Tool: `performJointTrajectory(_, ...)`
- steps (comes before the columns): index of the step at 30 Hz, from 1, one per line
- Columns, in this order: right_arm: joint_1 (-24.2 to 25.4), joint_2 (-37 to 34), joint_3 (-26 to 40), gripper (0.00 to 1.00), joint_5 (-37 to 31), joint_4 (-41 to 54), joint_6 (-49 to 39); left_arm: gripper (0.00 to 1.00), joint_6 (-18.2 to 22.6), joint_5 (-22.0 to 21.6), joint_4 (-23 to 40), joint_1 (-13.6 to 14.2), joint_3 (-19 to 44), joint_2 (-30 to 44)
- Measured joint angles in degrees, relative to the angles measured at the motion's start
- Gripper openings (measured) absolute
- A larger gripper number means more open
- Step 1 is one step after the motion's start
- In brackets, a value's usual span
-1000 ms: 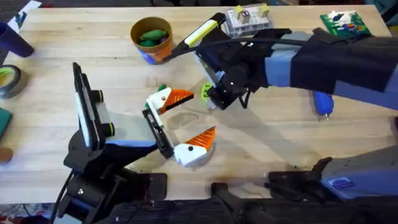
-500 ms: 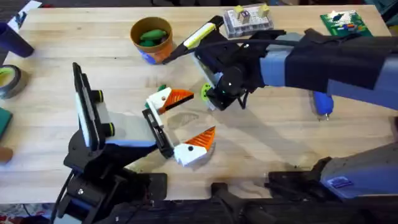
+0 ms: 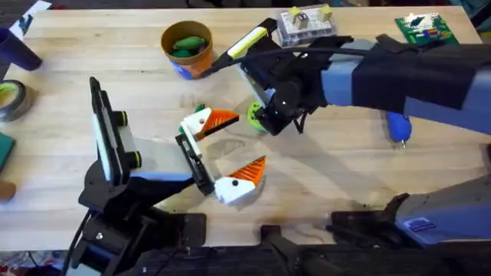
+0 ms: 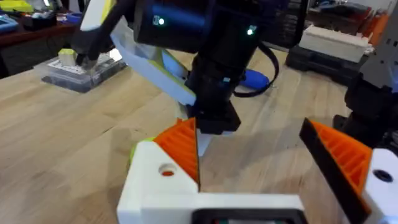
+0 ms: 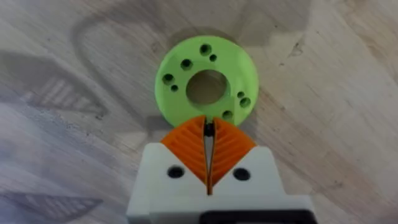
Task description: Pick up the gripper from the table and insert it into the empty holder that is missing its gripper. Then pick up a screw, insert it into the mounting hole, and use the screwdriver to tighten it. Finally, clean up the table by picking up the vegetable and placing it into the bucket.
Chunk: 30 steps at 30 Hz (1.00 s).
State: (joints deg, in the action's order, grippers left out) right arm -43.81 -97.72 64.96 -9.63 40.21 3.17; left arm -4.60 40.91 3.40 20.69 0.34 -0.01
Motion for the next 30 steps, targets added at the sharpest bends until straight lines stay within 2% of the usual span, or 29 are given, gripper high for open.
performJointTrajectory(7,0.00,2.50,2.51,0.007,0.35,5.11,0.01,0.995,0.00,0.00,0.00,0.00,0.00,0.00)
performJointTrajectory(16,0.00,11.43,16.28,0.007,1.26,16.82,0.01,0.995,0.00,0.00,-0.01,0.00,0.00,0.00)
performJointTrajectory(21,0.00,14.99,20.66,0.007,7.09,17.83,0.01,0.995,0.01,0.00,0.00,0.00,0.00,0.00)
performJointTrajectory(30,-0.44,16.60,21.47,0.007,18.76,16.44,2.12,0.995,0.00,0.00,0.00,0.00,0.00,0.00)
